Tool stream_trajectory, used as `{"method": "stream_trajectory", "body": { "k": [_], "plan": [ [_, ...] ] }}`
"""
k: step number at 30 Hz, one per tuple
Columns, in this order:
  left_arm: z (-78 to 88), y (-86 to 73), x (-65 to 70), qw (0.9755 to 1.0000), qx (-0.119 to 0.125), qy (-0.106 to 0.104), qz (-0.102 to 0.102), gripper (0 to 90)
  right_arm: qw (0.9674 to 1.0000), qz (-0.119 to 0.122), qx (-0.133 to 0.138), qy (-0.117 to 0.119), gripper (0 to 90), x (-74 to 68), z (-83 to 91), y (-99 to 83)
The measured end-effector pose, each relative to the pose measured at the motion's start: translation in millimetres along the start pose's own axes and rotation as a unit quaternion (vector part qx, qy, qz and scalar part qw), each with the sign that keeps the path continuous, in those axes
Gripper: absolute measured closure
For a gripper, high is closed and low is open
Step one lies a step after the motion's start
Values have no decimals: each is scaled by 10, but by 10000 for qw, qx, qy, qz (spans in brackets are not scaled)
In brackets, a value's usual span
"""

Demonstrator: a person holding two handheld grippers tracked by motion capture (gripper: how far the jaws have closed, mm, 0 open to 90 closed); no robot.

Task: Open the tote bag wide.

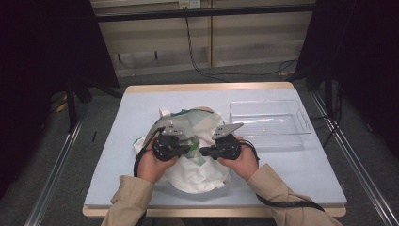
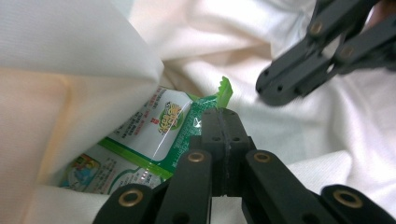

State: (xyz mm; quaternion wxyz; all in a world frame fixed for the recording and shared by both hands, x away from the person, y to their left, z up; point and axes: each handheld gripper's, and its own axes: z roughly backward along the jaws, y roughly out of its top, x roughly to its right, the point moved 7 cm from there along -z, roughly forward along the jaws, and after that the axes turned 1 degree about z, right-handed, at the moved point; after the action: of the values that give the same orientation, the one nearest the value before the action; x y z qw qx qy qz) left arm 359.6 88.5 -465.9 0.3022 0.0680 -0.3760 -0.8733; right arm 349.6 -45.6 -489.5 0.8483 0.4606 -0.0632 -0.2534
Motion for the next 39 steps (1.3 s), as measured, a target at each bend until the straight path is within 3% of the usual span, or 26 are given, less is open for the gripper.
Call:
{"method": "stream_trajectory", "body": {
  "k": [5,9,18,21,25,30,33,39],
  "plan": [
    [116,93,-19,9999,98,60,-48,900,10000,19,-50,-9,898,-13,-21,2],
    [193,159,-31,9997,245,48,54,900,9999,60,-91,26,900,-22,-40,-1],
    [327,270,-83,9990,419,160,82,900,9992,234,-300,83,900,-76,-108,-44],
    [382,317,-106,9981,590,146,134,900,9989,268,-375,66,900,-91,-127,-68],
    [578,464,-118,9947,998,22,240,900,9986,266,-448,89,900,-94,-153,-107],
    [598,453,-77,9971,757,-3,39,900,9992,197,-336,85,900,-87,-142,-73],
    [521,364,-61,9972,728,-140,105,900,9989,236,-388,77,894,-88,-137,-71],
    [367,187,-84,9986,488,-125,161,900,9985,322,-443,-31,818,-60,-119,-51]
  ]
}}
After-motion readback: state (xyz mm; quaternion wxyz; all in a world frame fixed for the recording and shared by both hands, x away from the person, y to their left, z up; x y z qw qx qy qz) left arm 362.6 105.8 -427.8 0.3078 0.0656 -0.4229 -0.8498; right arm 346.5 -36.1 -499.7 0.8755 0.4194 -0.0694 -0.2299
